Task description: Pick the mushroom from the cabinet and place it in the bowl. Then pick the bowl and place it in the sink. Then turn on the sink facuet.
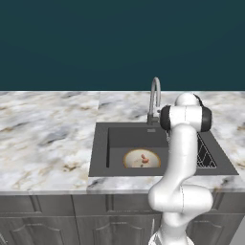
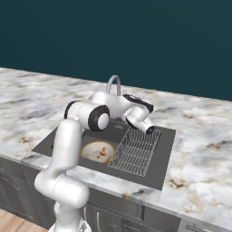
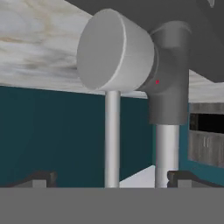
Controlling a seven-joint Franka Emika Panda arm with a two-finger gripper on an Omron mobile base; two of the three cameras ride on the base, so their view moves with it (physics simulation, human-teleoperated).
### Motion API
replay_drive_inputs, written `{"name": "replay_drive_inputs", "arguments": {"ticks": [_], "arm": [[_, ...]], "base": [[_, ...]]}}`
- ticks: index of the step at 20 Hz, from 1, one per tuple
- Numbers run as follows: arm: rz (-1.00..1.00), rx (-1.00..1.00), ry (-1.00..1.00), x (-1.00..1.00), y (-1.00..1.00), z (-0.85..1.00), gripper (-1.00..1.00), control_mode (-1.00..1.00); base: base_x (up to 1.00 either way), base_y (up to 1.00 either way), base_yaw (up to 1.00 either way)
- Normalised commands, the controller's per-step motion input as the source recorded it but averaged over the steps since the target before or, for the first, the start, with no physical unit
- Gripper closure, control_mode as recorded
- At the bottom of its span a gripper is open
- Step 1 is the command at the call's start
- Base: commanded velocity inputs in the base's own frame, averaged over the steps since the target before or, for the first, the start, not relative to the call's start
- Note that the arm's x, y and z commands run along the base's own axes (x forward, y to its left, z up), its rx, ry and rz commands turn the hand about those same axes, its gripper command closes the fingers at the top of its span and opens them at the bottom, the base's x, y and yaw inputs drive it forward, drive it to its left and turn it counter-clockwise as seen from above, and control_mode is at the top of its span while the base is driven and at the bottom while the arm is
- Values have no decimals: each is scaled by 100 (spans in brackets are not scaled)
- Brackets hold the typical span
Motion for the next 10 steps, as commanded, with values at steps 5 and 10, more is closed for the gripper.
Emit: {"name": "replay_drive_inputs", "arguments": {"ticks": [5, 10], "arm": [[0, 0, 0, 29, 0, -15, -100, -100], [0, 0, 0, 9, 0, -16, -100, -100]], "base": [[0, 0, 0], [0, 0, 0]]}}
